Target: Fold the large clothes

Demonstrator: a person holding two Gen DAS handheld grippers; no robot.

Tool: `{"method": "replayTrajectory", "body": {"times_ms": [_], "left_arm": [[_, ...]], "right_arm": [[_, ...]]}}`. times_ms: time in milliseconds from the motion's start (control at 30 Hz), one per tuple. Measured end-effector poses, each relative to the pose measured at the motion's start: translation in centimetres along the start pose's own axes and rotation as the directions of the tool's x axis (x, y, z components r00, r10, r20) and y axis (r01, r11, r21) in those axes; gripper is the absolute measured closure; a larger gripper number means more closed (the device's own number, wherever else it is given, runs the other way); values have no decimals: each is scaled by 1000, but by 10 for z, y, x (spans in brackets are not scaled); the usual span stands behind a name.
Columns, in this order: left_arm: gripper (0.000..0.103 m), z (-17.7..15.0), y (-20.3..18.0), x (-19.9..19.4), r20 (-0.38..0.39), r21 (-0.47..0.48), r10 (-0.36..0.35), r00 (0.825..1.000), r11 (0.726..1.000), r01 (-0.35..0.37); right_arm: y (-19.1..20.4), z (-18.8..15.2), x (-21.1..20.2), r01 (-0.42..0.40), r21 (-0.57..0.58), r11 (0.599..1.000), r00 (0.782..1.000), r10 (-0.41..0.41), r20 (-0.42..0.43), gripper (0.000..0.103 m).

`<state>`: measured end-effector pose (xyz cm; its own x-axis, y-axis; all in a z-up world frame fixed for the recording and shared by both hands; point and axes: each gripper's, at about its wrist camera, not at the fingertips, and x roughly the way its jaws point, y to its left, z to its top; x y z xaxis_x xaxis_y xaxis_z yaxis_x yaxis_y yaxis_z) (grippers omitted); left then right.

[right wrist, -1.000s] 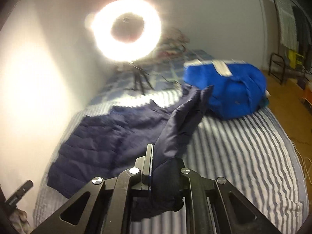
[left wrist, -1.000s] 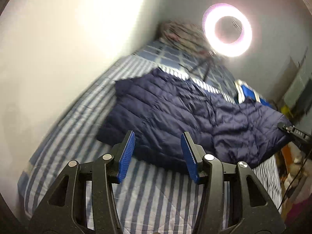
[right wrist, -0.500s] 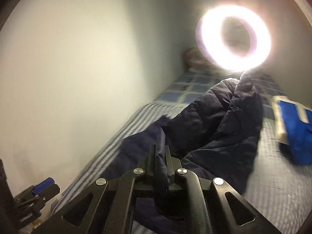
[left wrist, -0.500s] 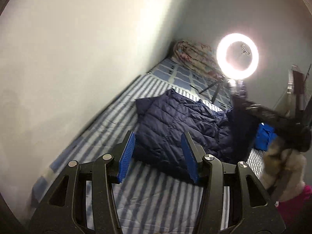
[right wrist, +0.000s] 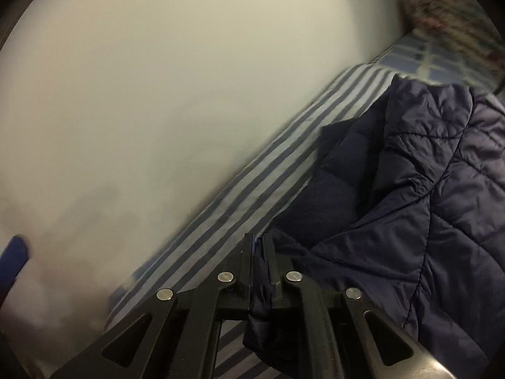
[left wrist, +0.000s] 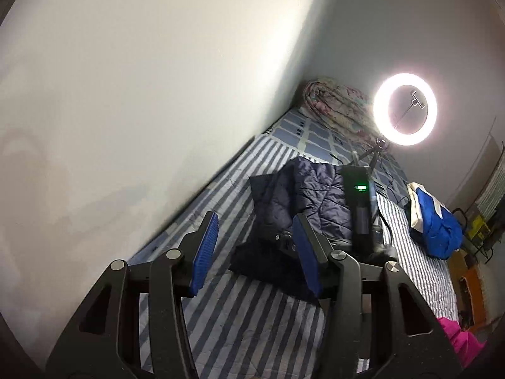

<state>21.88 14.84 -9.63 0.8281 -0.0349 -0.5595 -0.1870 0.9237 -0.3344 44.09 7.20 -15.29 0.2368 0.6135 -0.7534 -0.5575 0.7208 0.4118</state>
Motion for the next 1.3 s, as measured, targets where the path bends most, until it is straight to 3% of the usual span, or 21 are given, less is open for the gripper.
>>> {"method": "replayTrajectory", "body": {"times_ms": [33, 67, 233, 300, 400, 433, 567, 600, 633, 667, 700, 800, 900, 1067, 1200, 1300], "left_arm": [[52, -1, -2, 1, -4, 1, -4, 1000, 1000, 4], [52, -1, -3, 4, -12, 4, -7, 1000, 1000, 7], [48, -1, -9, 24, -104, -28, -80, 991, 997, 77], [38, 1, -17, 40, -158, -23, -108, 982, 994, 106], [38, 0, -25, 66, -229, -48, -160, 960, 987, 153], [38, -3, -29, 82, -281, -57, -168, 945, 986, 158], [38, -20, -31, 139, -424, -87, -118, 898, 992, 90], [49, -24, -28, 151, -447, -118, -133, 885, 989, 89], [66, -28, -24, 161, -470, -161, -171, 866, 981, 106], [92, -32, -20, 173, -499, -213, -202, 843, 971, 106], [93, -32, -16, 177, -499, -236, -210, 841, 966, 102], [95, -26, -10, 172, -469, -228, -197, 861, 969, 97], [95, -25, -3, 160, -444, -146, -134, 886, 986, 76], [95, -46, 4, 175, -460, -55, -53, 886, 998, 31], [86, -52, -3, 173, -441, 40, 2, 898, 999, 18], [77, -37, -11, 144, -360, 99, 32, 932, 995, 4]], "right_arm": [[-3, 3, -1, -21, 12, 1000, 1000, 21, -3, 70], [-7, -1, -12, -58, 35, 998, 998, 58, 8, 65], [-44, -30, -79, -81, 150, 985, 990, 63, 126, 59], [-70, -48, -109, -44, 213, 976, 984, 6, 175, 58], [-104, -67, -137, 48, 286, 957, 974, -108, 200, 57], [-120, -72, -147, 83, 313, 946, 969, -151, 198, 56], [-165, -82, -161, 183, 406, 895, 948, -270, 168, 49], [-171, -84, -163, 201, 423, 883, 942, -293, 164, 46], [-180, -85, -164, 217, 442, 870, 935, -316, 161, 44], [-187, -86, -164, 225, 456, 861, 932, -327, 157, 44], [-195, -89, -165, 234, 469, 852, 929, -339, 151, 44], [-208, -94, -165, 260, 491, 832, 923, -363, 127, 44], [-206, -83, -152, 296, 487, 822, 912, -395, 113, 45], [-191, -57, -117, 368, 369, 853, 898, -429, 95, 54], [-184, -47, -94, 461, 245, 853, 878, -478, 14, 54], [-183, -42, -116, 449, 219, 866, 883, -468, 37, 56]]}}
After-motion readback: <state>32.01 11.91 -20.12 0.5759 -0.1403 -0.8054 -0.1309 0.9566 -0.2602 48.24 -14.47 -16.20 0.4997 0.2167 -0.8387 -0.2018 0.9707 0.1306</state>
